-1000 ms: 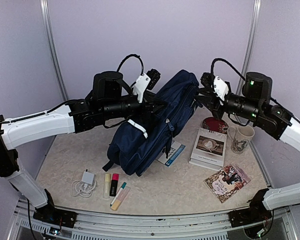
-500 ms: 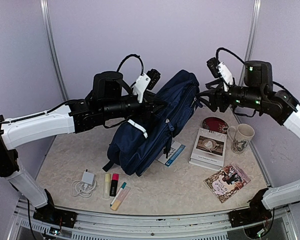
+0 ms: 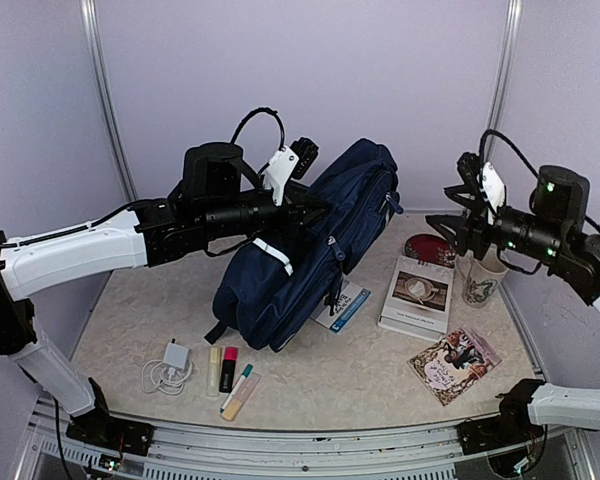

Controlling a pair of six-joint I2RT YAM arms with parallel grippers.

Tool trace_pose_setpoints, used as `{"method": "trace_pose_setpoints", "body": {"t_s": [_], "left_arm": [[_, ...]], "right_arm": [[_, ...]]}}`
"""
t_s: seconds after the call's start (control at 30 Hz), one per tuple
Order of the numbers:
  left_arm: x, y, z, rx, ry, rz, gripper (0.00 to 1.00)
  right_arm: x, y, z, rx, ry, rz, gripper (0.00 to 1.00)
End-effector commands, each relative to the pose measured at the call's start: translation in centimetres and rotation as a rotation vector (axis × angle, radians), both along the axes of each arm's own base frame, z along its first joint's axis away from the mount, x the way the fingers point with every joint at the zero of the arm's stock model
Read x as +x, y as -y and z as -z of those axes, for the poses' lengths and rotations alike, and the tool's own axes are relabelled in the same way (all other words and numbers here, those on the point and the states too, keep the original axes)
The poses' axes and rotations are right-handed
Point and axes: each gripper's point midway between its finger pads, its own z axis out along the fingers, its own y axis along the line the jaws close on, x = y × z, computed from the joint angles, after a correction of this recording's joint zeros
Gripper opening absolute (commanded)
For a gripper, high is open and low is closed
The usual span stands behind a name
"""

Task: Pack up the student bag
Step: Grab the upper front pocket of the student bag.

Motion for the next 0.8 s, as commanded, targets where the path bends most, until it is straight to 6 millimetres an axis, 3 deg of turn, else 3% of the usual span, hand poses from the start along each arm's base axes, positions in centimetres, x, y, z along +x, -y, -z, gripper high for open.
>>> {"method": "trace_pose_setpoints", "body": {"t_s": [0.0,0.17,0.3,0.53,0.77], "left_arm": [[-0.1,-1.2,-6.9,-0.142,0.155,-0.017,0.00],[0.1,-0.9,-6.8,-0.141,0.151,-0.015,0.00],[0.0,-0.7,-6.7,-0.135,0.148,-0.009,0.00],[-0.1,-0.3,-6.4,-0.140,0.149,0.014,0.00],[-0.4,-0.6,-6.5,-0.143,0.152,0.020,0.00]], "right_arm": [[-0.4,0.8,-1.9,-0.274,0.627,0.011,0.66],[-1.1,-1.0,-0.9,-0.473,0.931,-0.080,0.61],[-1.6,-2.0,-0.8,-0.535,1.114,-0.101,0.62],[-0.2,-3.4,-1.1,-0.594,1.199,-0.107,0.57],[0.7,-5.0,0.0,-0.636,1.195,-0.154,0.50]]}}
